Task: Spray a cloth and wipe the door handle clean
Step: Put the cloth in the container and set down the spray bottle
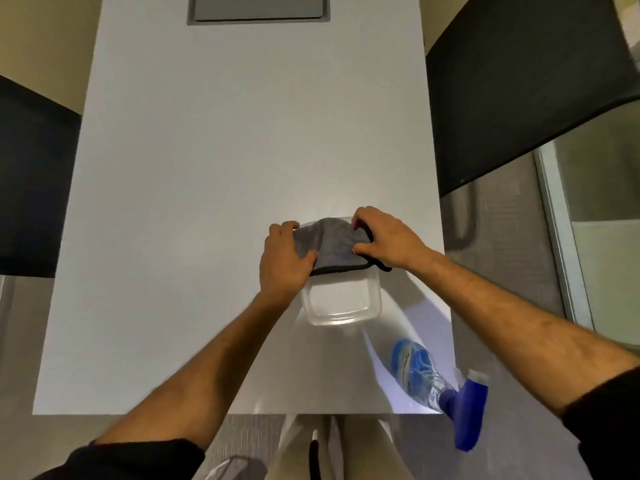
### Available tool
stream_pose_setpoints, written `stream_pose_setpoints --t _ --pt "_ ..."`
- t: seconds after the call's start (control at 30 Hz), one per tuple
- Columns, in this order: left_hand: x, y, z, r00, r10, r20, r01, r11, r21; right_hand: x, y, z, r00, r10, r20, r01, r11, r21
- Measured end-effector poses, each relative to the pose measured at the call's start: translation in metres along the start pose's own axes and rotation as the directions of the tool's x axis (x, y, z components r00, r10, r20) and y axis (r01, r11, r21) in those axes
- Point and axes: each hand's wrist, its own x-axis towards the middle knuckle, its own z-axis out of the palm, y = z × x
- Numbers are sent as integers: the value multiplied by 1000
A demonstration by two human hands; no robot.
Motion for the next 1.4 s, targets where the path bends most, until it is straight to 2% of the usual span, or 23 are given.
stream_pose_setpoints --t 0.13,0.27,0.37,0.5,0.6,0.7,0.8,0.87,0.93,1.0,1.07,1.2,1.27,1.33,1.4 --pt "7 0 7 991 112 -71 -96 973 208 7 -1 5 998 -68 -11 63 971 -232" --pt "12 2 15 932 362 -29 -301 814 497 10 0 12 985 -147 -91 105 925 -365" --pt "17 -8 25 875 479 71 -431 702 567 15 3 21 986 -132 -101 68 878 -475" --pt "21 -20 35 846 518 126 -480 639 600 25 5 37 1000 -30 5 29 872 -489" --pt "22 -17 42 864 484 139 -454 628 633 32 8 42 1000 -3 26 13 910 -415" --pt "19 -9 44 885 438 158 -431 643 633 30 13 36 998 -41 37 51 947 -318" --pt "15 2 36 892 426 149 -424 679 599 14 20 21 992 -94 -87 87 993 -80" --pt "4 12 29 882 460 98 -438 727 528 -2 24 8 980 -28 -195 43 997 71" --pt "-16 22 24 840 541 39 -506 755 416 -24 27 -4 963 61 -261 -18 987 161" --pt "-40 26 28 749 662 43 -638 701 320 -50 29 -12 948 146 -283 -78 968 238" --pt "-64 26 35 680 726 105 -725 644 246 -79 32 -14 936 215 -280 -127 945 300" --pt "-118 25 52 670 682 293 -725 686 60 -138 32 -5 936 312 -161 -245 909 336" --pt "-144 36 54 695 549 464 -621 784 2 -162 28 1 938 342 -58 -309 900 308" --pt "-163 45 56 712 338 616 -456 889 38 -183 27 10 939 339 60 -342 897 279" --pt "-176 48 61 700 254 667 -369 929 34 -203 24 17 945 287 154 -318 918 238"
